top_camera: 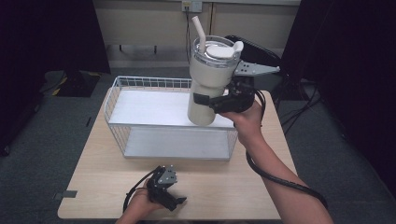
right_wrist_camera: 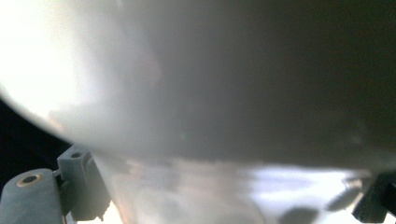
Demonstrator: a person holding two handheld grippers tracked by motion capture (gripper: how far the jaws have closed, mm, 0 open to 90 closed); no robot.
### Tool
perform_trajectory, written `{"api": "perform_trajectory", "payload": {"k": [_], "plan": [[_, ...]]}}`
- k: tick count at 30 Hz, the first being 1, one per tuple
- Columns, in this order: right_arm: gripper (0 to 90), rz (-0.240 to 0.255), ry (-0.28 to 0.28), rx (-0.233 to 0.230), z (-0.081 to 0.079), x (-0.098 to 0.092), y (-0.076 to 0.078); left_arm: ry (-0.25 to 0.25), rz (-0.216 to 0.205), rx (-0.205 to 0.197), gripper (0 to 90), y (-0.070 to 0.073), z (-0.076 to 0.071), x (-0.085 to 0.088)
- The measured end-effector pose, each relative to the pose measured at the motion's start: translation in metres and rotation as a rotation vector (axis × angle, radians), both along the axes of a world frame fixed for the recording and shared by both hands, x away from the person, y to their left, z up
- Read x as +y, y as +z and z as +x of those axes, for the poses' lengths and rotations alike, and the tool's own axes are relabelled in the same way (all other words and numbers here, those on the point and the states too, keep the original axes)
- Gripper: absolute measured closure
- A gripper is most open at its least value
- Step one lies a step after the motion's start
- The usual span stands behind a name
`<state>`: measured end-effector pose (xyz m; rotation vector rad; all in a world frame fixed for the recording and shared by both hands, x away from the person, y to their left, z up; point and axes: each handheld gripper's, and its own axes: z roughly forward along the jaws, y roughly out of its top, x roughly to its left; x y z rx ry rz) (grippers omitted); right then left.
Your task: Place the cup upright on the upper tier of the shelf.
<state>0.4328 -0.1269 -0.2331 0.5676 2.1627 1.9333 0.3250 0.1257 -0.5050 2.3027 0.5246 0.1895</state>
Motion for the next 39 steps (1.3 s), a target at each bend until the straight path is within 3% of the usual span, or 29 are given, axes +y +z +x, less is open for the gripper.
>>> {"api": "perform_trajectory", "payload": {"k": [15, 39], "plan": [[9.6, 0.012, -0.043, -0.010, 0.013, 0.018, -0.005, 0.002, -0.002, 0.001, 0.0, 0.000, 0.000, 0.000], [9.6, -0.030, -0.120, -0.023, 0.031, 0.034, -0.013, 0.002, -0.002, 0.003, 0.0, 0.000, 0.000, 0.000]]}}
